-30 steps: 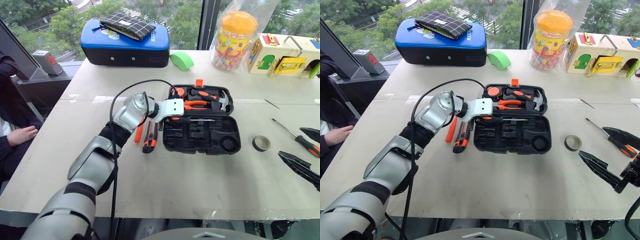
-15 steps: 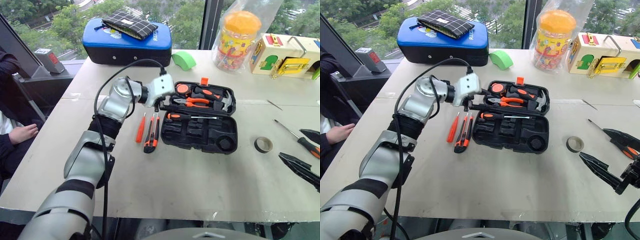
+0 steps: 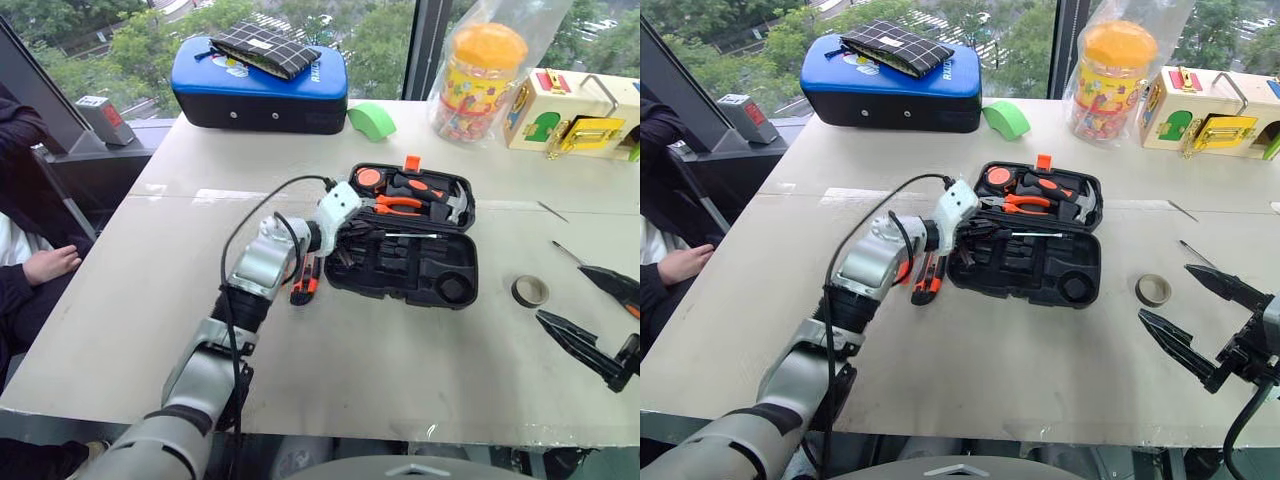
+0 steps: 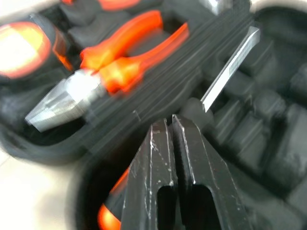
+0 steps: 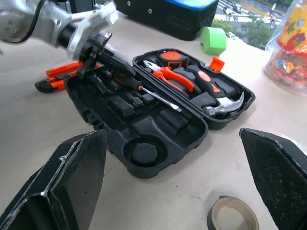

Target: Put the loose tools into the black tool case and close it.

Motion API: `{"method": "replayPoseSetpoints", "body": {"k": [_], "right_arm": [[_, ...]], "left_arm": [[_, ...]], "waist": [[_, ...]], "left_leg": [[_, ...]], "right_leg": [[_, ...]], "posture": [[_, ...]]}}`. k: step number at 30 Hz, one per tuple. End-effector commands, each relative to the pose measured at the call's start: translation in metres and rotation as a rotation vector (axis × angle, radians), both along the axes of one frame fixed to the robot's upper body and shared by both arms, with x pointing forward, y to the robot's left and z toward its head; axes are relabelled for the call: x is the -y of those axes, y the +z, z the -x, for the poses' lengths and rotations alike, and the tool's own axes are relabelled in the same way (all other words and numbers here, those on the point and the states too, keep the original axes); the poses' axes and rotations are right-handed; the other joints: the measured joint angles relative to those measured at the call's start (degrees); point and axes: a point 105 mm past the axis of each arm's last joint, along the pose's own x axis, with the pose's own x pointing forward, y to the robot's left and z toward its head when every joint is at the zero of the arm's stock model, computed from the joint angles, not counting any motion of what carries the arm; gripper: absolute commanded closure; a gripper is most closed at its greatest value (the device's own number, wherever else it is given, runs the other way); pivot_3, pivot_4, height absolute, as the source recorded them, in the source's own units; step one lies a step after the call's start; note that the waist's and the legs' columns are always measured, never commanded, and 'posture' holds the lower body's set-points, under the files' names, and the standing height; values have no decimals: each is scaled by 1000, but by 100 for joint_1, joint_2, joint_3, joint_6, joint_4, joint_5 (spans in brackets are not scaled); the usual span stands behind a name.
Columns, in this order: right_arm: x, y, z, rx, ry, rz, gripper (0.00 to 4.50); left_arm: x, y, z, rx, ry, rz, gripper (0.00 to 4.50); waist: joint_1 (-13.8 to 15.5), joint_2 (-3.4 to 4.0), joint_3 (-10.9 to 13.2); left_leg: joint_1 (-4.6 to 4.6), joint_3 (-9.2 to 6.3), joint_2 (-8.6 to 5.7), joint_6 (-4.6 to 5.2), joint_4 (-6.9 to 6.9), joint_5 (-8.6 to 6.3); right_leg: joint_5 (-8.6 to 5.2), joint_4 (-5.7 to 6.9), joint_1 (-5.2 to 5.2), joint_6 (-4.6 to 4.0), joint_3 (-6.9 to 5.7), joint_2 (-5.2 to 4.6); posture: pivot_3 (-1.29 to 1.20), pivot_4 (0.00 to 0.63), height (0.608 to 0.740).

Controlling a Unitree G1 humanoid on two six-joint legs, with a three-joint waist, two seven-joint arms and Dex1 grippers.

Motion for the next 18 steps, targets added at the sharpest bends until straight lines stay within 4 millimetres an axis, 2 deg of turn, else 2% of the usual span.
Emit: {"method": "replayPoseSetpoints", "body": {"k": [1, 5, 13, 16, 18], "right_arm": [[-2, 5, 4, 23, -2, 21, 0], [0, 3, 5, 8, -33, 36, 0], [2, 3, 17, -5, -72, 45, 0], [9, 2, 22, -9, -105, 55, 0], [14, 2, 23, -13, -145, 54, 0]], "left_arm": [[-4, -45, 9, 42, -80, -224, 4374], [-11, -57, 2, 149, -110, -354, 4374], [-4, -55, -8, 369, -255, -529, 4374], [3, -50, -10, 377, -253, -479, 4374], [13, -28, -11, 318, -195, -268, 4374]], "waist": [[9, 12, -23], [9, 11, -66], [11, 2, -76], [23, 2, -76], [29, 3, -76]], "left_leg": [[1, 2, -1, 0, -1, 0], [15, 13, -5, 1, -4, -1], [43, 13, -7, 1, -3, -2], [42, 12, -9, 1, -2, -2], [41, 11, -10, 1, -1, -2]], "right_leg": [[0, -1, 1, 0, 1, -2], [0, -4, 13, 0, 13, -11], [-2, -7, 43, 0, 14, -18], [-2, -6, 43, 1, 9, -20], [-2, -6, 44, 1, 5, -20]], "posture": [[0, 150, 740], [0, 150, 740], [0, 150, 740], [0, 150, 740], [0, 150, 740]]}}
